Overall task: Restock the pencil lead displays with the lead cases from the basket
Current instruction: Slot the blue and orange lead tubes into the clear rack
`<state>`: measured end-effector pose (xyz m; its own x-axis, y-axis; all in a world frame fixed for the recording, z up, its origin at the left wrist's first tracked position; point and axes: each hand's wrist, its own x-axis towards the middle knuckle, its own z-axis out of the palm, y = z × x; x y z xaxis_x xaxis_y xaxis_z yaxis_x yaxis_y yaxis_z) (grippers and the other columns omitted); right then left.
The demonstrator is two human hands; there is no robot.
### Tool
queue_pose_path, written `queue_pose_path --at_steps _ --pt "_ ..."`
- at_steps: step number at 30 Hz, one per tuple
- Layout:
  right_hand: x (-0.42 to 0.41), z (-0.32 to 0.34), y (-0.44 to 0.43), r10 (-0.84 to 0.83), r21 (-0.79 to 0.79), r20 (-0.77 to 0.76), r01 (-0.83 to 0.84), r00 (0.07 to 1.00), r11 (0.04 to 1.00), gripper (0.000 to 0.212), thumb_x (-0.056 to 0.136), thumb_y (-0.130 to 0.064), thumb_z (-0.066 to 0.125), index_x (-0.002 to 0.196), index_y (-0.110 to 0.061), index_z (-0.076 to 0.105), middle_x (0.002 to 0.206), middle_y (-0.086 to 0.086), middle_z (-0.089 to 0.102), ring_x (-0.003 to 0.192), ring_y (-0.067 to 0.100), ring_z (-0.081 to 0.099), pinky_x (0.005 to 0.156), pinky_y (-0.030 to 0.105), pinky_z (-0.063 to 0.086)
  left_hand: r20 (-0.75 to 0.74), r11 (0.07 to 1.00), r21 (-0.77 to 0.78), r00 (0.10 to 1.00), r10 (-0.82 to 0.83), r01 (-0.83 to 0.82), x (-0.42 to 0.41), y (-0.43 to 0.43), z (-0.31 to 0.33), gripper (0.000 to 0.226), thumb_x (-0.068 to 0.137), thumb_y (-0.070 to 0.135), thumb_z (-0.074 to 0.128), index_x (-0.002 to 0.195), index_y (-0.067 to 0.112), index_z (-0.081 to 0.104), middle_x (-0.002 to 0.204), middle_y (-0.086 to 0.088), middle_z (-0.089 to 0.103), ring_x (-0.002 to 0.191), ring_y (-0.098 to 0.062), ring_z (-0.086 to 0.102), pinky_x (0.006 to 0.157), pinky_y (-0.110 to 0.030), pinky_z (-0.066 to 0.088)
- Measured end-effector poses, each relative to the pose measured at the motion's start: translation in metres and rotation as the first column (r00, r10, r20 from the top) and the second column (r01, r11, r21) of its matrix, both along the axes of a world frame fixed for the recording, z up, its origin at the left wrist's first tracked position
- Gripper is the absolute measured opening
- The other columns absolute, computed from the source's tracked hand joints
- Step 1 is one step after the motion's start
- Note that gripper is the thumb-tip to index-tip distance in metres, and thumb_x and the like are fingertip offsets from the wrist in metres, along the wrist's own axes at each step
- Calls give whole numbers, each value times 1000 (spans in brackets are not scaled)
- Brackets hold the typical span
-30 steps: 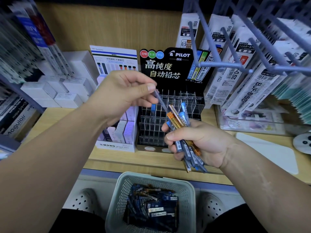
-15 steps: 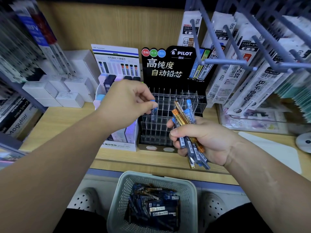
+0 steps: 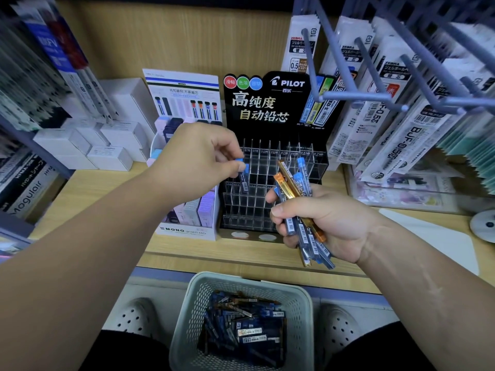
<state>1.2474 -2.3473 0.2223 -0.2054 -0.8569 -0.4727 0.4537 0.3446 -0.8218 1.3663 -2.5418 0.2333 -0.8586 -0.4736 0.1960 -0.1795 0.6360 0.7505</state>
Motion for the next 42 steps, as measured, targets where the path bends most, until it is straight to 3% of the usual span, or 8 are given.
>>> queue_pose_path --at_steps 10,15,21,31,34,36,39,42 --pt "1 0 0 -5 18 -24 6 1000 1000 18 87 3 66 98 -11 67 71 8 61 60 18 57 49 26 45 24 992 -129 1000 -10 13 1 -3 -6 9 81 12 81 77 15 73 60 3 68 57 -9 66 63 -31 56" --pt "2 -1 0 -5 21 -15 5 1000 1000 26 74 -2 75 98 -11 69 72 9 62 60 19 59 49 26 46 -16 923 -380 997 -70 59 -3 2 -19 9 77 24 80 77 15 77 69 11 59 62 -3 53 62 -36 53" --pt "2 -2 0 -13 27 -18 13 1000 1000 20 85 4 71 99 -10 68 72 9 62 61 19 59 49 26 46 -25 826 -564 1000 -1 -13 -6 6 -26 13 73 30 73 73 17 73 76 3 64 69 -25 64 54 -41 53" --pt "-1 -3 1 -31 13 -3 31 1000 999 25 72 -6 74 96 -12 70 72 9 62 60 19 59 48 26 47 3 827 -561 999 47 -37 -7 6 -24 19 75 32 79 85 19 69 75 6 60 72 -23 62 60 -40 52" --pt "-1 -2 0 -26 9 -11 27 1000 1000 24 72 -6 75 95 -13 70 72 8 63 61 18 59 49 26 47 -25 893 -448 999 35 -43 -7 15 -14 15 82 35 70 87 21 71 72 9 63 68 -11 58 61 -37 52" --pt "0 -2 0 -25 7 -25 26 999 1000 22 78 -2 76 96 -12 69 72 7 63 61 18 59 49 26 47 -25 992 -127 1000 3 -6 -9 27 -5 8 89 30 71 88 22 74 72 6 67 59 -4 54 59 -31 48" --pt "3 0 -1 -6 10 -43 7 999 1000 18 87 3 67 98 -10 65 70 7 63 60 18 59 49 25 47 -16 941 338 1000 26 -19 -12 46 5 14 95 28 65 88 22 76 75 5 71 53 -3 51 58 -24 42" --pt "6 1 -1 27 34 -114 -23 993 999 19 86 6 68 98 -9 64 70 8 64 60 18 60 48 24 47 -2 907 418 999 52 -46 -14 54 7 16 95 27 64 90 17 76 59 15 63 51 1 49 59 -18 40"
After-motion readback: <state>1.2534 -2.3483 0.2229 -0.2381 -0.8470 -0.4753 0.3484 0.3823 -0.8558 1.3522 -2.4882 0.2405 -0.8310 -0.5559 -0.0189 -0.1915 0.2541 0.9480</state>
